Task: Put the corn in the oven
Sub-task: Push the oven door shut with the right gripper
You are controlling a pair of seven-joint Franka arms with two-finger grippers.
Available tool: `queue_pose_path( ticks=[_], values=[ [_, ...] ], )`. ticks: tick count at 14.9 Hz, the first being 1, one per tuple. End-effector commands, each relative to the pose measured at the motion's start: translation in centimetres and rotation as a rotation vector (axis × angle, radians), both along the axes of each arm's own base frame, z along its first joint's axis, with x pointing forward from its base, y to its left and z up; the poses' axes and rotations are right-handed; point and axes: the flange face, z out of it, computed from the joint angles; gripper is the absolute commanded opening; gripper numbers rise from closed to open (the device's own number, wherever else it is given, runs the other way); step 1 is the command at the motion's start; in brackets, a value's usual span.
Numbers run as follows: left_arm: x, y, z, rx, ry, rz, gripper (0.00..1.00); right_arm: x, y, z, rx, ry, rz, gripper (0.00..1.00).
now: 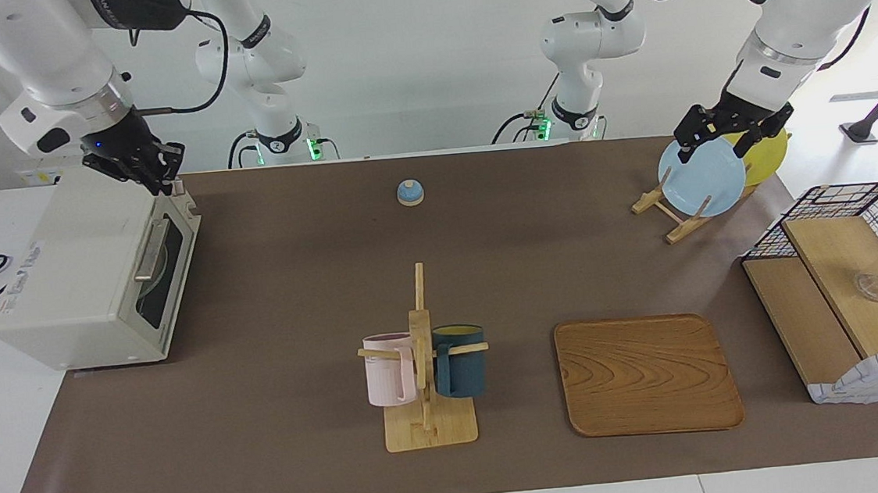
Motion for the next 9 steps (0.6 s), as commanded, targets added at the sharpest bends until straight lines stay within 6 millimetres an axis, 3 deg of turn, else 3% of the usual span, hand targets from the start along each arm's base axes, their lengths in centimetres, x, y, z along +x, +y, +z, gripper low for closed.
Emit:
queue_pose_path(
  ticks=[1, 7, 9],
  values=[
    [-0.4, 0.4, 0.4, 0.013, 0.008, -0.001, 1.0, 0.6, 1.5, -0.2, 0.029, 0.023, 0.064, 1.0],
    [-0.4, 0.4, 0.4, 0.013, 0.008, -0.001, 1.0, 0.0, 2.4, 0.6, 0.028, 0.015, 0.09, 1.0],
    [-0.4, 0.4, 0.4, 0.013, 0.007, -0.001, 1.0, -1.2, 3.0, 1.7, 0.025, 0.003, 0.104, 1.0]
  ],
)
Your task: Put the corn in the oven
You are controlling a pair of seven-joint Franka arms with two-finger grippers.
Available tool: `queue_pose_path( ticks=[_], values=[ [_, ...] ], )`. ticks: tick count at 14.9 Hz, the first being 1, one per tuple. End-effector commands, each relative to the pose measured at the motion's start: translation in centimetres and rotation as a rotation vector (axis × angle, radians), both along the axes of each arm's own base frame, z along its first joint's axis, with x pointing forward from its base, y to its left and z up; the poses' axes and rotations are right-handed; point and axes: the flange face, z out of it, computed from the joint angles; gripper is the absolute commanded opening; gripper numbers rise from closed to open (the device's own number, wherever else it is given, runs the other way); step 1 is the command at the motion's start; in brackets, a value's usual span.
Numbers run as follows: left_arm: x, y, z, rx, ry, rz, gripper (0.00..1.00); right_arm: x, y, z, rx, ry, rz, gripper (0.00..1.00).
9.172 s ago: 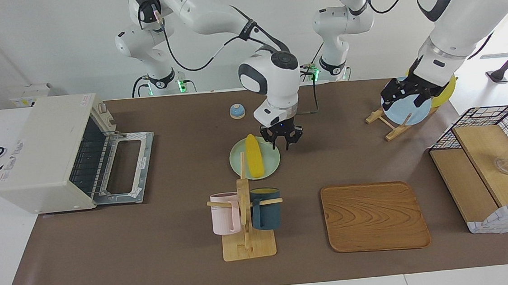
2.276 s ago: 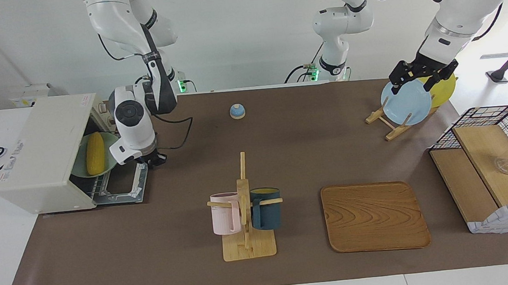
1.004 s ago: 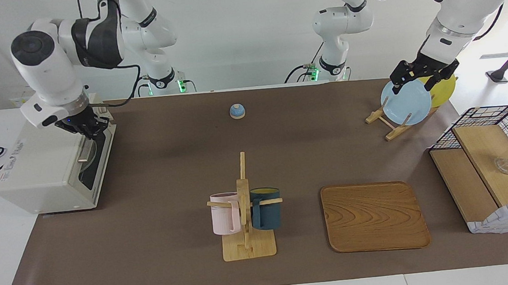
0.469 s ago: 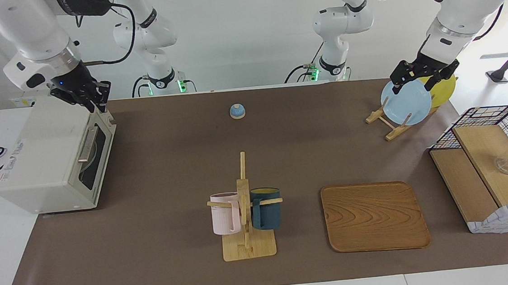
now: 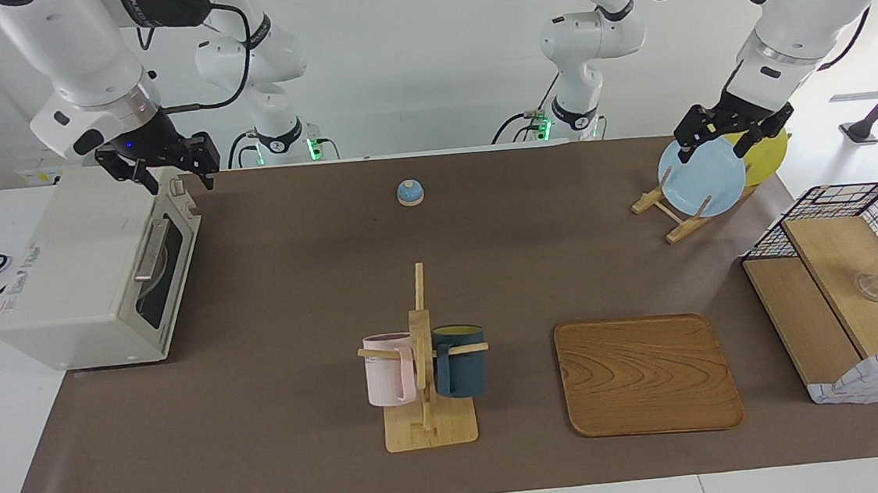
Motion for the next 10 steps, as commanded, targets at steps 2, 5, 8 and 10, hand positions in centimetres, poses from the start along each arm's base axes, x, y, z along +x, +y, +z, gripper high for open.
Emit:
queue_pose_path(
  ticks=[2, 5, 8, 10],
  values=[
    [-0.4, 0.4, 0.4, 0.013, 0.008, -0.001, 1.0, -2.2, 0.1, 1.3, 0.017, -0.005, 0.029, 1.0],
    [-0.4, 0.4, 0.4, 0.013, 0.007, -0.001, 1.0, -3.0, 0.1, 1.0, 0.015, -0.012, 0.025, 1.0],
    [-0.4, 0.4, 0.4, 0.013, 0.008, -0.001, 1.0, -2.7, -0.3, 1.4, 0.015, -0.037, 0.011, 1.0],
    [-0.4, 0.4, 0.4, 0.013, 0.008, -0.001, 1.0, -2.6, -0.3, 1.4, 0.016, -0.039, 0.01, 1.0]
  ],
)
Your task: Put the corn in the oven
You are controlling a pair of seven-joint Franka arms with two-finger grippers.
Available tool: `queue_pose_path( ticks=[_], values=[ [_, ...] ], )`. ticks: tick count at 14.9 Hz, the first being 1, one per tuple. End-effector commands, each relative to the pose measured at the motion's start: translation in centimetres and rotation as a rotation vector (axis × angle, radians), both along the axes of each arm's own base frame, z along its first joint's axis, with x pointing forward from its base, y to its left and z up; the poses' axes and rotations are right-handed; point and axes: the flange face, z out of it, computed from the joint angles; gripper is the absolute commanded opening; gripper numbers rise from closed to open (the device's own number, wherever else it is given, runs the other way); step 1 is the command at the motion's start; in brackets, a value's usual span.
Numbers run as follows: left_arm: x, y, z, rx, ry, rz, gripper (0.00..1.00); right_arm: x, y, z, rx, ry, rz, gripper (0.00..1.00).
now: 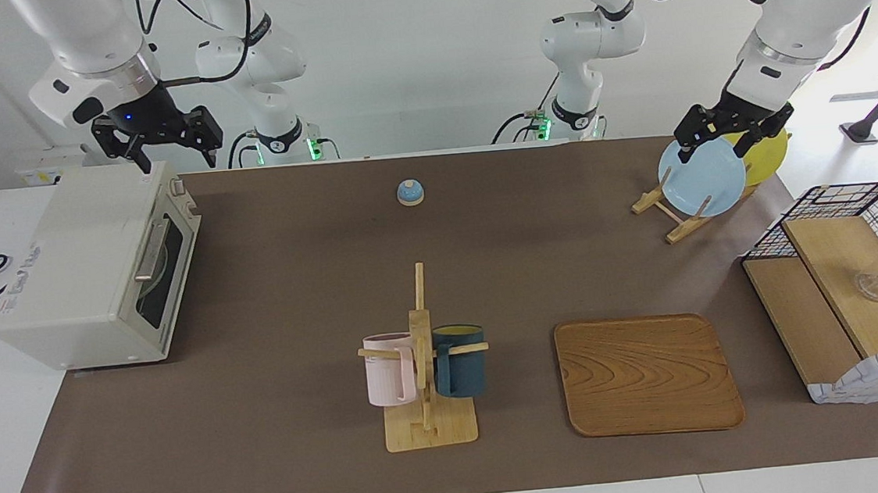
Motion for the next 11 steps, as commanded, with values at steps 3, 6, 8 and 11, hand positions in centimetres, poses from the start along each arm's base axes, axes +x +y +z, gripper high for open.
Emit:
queue_pose_path(
  ticks=[3, 6, 8, 11],
  values=[
    [-0.4, 0.4, 0.4, 0.013, 0.008, -0.001, 1.0, 0.0, -0.8, -0.8, 0.02, -0.017, 0.002, 1.0],
    [-0.4, 0.4, 0.4, 0.013, 0.008, -0.001, 1.0, 0.3, -1.4, -2.0, 0.018, -0.003, -0.007, 1.0],
    [-0.5, 0.4, 0.4, 0.013, 0.007, -0.001, 1.0, 0.4, -1.6, -2.5, 0.014, 0.003, -0.01, 1.0],
    [-0.4, 0.4, 0.4, 0.013, 0.008, -0.001, 1.0, 0.5, -1.6, -2.8, 0.002, 0.009, -0.006, 1.0]
  ],
)
